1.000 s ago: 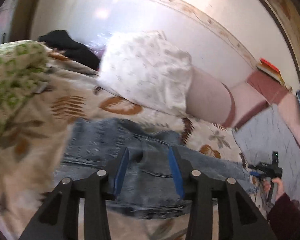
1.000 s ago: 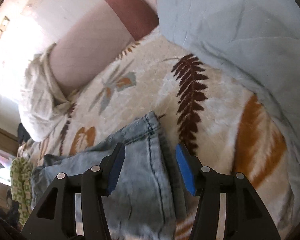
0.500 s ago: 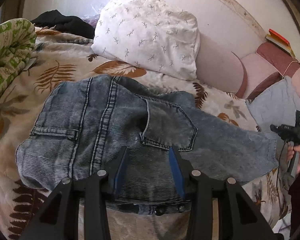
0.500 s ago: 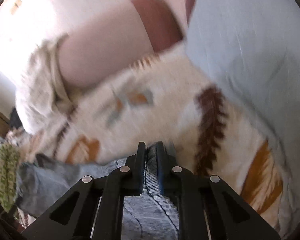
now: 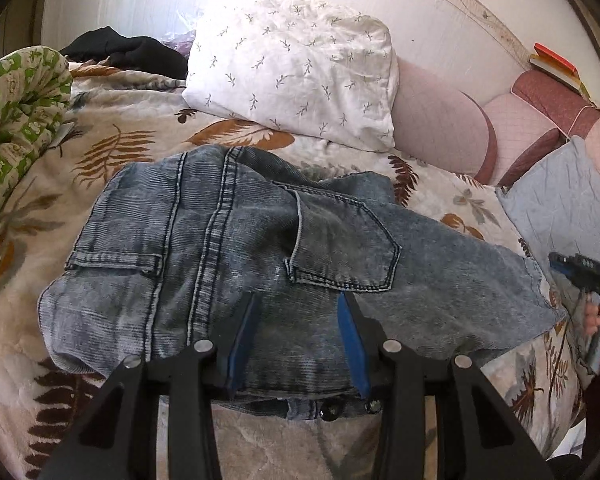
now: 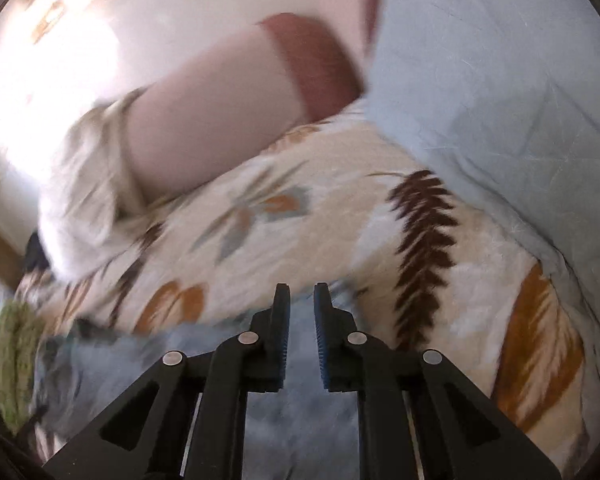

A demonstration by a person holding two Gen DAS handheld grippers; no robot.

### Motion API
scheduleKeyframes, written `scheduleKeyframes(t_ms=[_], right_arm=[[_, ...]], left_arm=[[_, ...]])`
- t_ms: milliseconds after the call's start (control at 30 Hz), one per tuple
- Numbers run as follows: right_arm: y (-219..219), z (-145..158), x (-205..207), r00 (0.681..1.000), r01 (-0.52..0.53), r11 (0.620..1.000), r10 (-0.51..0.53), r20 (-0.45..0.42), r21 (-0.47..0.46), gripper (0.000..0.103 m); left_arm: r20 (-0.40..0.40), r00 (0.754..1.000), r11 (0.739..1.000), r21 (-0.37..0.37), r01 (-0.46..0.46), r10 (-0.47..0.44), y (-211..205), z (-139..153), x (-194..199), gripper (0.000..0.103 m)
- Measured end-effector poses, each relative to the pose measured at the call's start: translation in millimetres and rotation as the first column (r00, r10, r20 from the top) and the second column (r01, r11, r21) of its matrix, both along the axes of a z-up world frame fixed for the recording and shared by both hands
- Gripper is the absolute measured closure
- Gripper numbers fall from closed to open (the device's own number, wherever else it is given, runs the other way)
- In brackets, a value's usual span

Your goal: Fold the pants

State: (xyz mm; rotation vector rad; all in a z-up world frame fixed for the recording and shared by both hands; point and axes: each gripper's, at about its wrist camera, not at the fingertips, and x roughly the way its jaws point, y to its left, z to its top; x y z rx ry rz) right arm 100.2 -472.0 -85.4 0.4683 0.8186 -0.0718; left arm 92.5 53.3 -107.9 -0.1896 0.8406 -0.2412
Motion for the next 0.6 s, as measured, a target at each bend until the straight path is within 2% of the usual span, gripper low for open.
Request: scheduleKeyframes(t_ms=[33, 67, 200, 333, 433, 533, 600], right_arm=[[11.1, 2.7, -4.4, 0.999, -0.030, 0.999, 0.030, -0.013, -0.012, 0.073], [22.9, 3.4, -9.3, 0.998, -0.058, 0.998, 0.057, -0.031, -0.017, 0.069], [74.6, -8.1, -31.2, 0.983, -0.162, 0.987, 0.161, -0.094, -0.005, 0.069], [118.9, -26.5, -39.4, 0.966, -0.211, 0.977, 0.203, -0.159, -0.039, 0.068], [135.8, -37.0, -42.8, 0.965, -0.209, 0.975, 0.193, -0.180, -0.074, 0.064], [138.2, -49.5, -46.3, 0.964, -0.186, 0.979, 0.165, -0.210, -0.086, 0.064], [134.9, -50.9, -48.5, 0.966, -0.179, 0.981, 0.160, -0.205, -0.080, 0.064]], left_arm=[[0.003, 1.000, 1.000, 0.001, 0.001, -0.001, -0.1, 0.9, -1.3, 0.059], [0.006, 1.000, 1.000, 0.002, 0.003, -0.003, -0.2, 1.9, -2.4, 0.059], [0.030, 0.999, 1.000, -0.021, 0.021, -0.021, 0.9, 9.9, -9.8, 0.059], [0.050, 0.997, 0.998, 0.005, 0.059, -0.059, -6.9, 12.9, -13.6, 0.059], [0.021, 0.997, 0.995, 0.072, 0.076, -0.078, -16.6, 4.3, -10.8, 0.059], [-0.015, 0.995, 0.991, 0.093, 0.097, -0.096, -16.7, -5.3, -8.9, 0.059], [-0.072, 0.990, 0.986, 0.112, 0.126, -0.118, -16.2, -17.7, -7.7, 0.059]])
